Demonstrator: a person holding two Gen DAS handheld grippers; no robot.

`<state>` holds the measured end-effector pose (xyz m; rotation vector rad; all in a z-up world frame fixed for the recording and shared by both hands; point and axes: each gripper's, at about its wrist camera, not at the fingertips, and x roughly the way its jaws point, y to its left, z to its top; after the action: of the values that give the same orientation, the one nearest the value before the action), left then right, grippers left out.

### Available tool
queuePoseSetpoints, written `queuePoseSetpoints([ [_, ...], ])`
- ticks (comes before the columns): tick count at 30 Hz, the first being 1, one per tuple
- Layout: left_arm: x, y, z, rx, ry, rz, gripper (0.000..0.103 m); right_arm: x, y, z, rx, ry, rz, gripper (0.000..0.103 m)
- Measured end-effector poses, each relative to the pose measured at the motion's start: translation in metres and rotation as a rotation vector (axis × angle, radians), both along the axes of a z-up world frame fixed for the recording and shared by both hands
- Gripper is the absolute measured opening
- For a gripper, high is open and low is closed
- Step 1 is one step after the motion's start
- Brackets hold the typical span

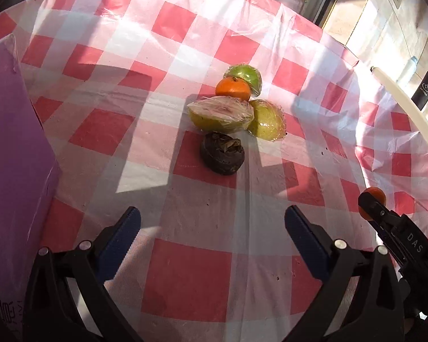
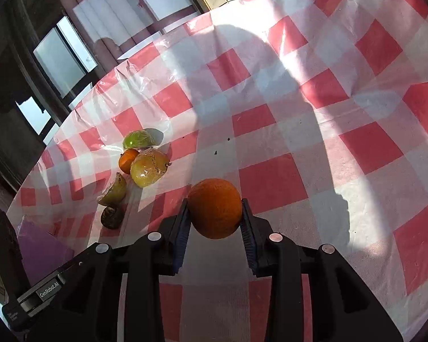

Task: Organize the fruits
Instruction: 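Grasp an orange with the right gripper while the left grasps the last mangosteen, then carry the orange and mangosteen over the white box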

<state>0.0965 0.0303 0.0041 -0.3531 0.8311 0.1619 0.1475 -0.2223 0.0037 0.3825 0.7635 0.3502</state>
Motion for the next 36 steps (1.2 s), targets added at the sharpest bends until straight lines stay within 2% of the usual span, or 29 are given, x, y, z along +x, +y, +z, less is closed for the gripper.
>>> queuePoseSetpoints([
  [2, 0.012, -0.001, 0.001, 0.026, 0.010, 0.020, 0.100, -0.002, 0.000, 0.001, 0.012, -0.007, 0.016, 0.034],
  [4, 0.028, 0.001, 0.000, 0.021, 0.026, 0.045, 0.100, -0.005, 0.001, 0.001, 0.029, -0.017, 0.030, 0.034],
  [9, 0.063, -0.010, -0.002, 0.178, 0.088, 0.072, 0.083, -0.003, 0.001, -0.001, 0.044, -0.017, 0.038, 0.035],
  [11, 0.064, -0.019, -0.003, 0.248, 0.093, 0.055, 0.058, -0.003, 0.000, -0.002, 0.044, -0.013, 0.041, 0.035],
  [13, 0.060, -0.025, -0.002, 0.272, 0.074, 0.006, 0.042, -0.003, 0.000, -0.002, 0.043, -0.011, 0.044, 0.035],
  [16, 0.049, -0.019, -0.001, 0.239, 0.053, -0.014, 0.041, -0.004, 0.000, -0.002, 0.046, -0.014, 0.047, 0.035],
  [19, 0.021, -0.016, 0.003, 0.196, 0.004, -0.016, 0.041, -0.002, 0.000, -0.002, 0.048, -0.012, 0.052, 0.035],
  [23, -0.030, -0.007, 0.013, 0.061, -0.157, -0.020, 0.041, -0.003, 0.000, -0.002, 0.051, -0.014, 0.051, 0.035],
  [26, -0.055, -0.001, 0.020, 0.012, -0.245, 0.009, 0.041, -0.003, 0.001, -0.002, 0.056, -0.019, 0.053, 0.035],
  [31, -0.071, 0.014, 0.023, -0.085, -0.328, 0.078, 0.041, -0.006, -0.001, 0.001, 0.074, -0.042, 0.057, 0.035],
  [36, -0.075, 0.018, 0.025, -0.107, -0.350, 0.087, 0.041, -0.013, -0.007, 0.007, 0.115, -0.098, 0.060, 0.035],
])
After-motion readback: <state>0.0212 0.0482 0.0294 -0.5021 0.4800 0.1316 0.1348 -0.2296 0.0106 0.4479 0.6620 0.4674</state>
